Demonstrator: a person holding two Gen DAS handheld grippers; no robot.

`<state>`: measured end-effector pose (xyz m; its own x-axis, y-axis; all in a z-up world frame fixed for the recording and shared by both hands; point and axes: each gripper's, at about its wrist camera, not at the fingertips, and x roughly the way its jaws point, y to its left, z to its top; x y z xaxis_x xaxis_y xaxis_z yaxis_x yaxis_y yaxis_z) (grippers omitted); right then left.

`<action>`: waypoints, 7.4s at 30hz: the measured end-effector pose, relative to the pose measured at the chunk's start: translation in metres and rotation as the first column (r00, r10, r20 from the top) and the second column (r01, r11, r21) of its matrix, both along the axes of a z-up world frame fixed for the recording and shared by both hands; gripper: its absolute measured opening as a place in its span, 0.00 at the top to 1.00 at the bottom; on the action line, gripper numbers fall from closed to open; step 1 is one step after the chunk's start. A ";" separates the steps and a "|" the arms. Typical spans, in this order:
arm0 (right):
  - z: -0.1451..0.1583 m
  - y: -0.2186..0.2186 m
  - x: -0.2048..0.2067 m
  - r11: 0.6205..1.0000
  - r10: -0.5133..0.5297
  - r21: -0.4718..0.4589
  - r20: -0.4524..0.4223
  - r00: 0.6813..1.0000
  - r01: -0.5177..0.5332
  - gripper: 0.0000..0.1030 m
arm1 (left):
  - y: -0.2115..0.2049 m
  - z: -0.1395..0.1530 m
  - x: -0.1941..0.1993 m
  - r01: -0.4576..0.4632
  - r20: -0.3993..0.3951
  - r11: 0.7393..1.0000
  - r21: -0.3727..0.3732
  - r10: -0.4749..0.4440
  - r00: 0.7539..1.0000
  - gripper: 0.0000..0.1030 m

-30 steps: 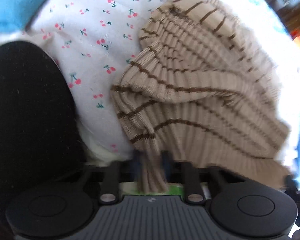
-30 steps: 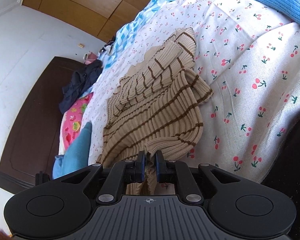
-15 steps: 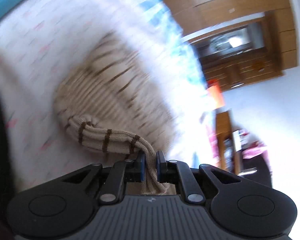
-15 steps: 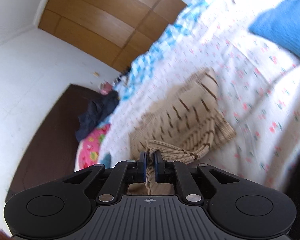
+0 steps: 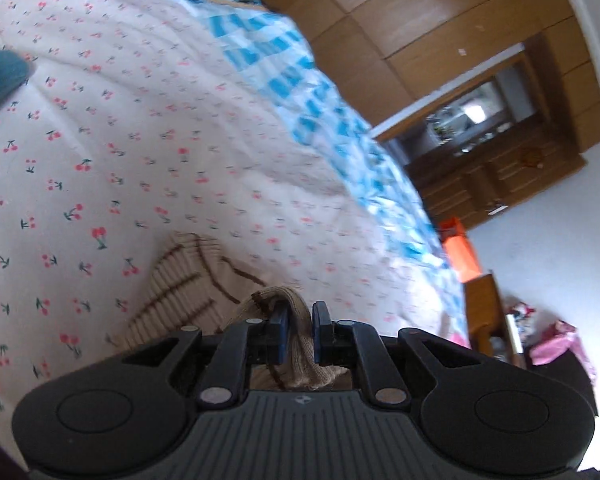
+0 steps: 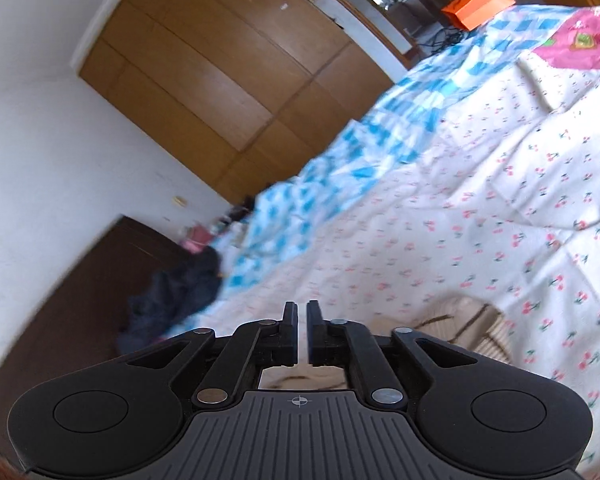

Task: Fold small clothes

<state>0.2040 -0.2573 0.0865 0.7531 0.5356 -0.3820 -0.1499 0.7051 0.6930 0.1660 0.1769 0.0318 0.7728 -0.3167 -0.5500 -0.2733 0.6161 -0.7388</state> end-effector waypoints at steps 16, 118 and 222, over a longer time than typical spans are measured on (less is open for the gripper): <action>-0.052 0.106 -0.073 0.601 0.522 -0.709 -0.003 0.853 -0.370 0.63 | 0.033 -0.026 -0.007 -0.101 -0.043 0.995 -0.013 0.101 0.994 0.43; -0.121 -0.035 0.004 0.919 -0.165 -0.383 -0.148 0.975 0.097 0.80 | -0.111 -0.040 -0.083 0.225 -0.202 0.668 0.709 -0.112 0.973 0.55; -0.002 0.168 0.046 0.810 0.376 -0.407 -0.192 0.907 -0.422 0.89 | -0.145 -0.011 -0.073 0.244 0.132 0.914 0.323 -0.299 0.945 0.78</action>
<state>0.2503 -0.0897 0.0846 0.4556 0.5452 -0.7037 -0.4318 0.8266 0.3609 0.0931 0.0320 0.0211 0.7724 -0.3707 -0.5157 0.0526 0.8466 -0.5297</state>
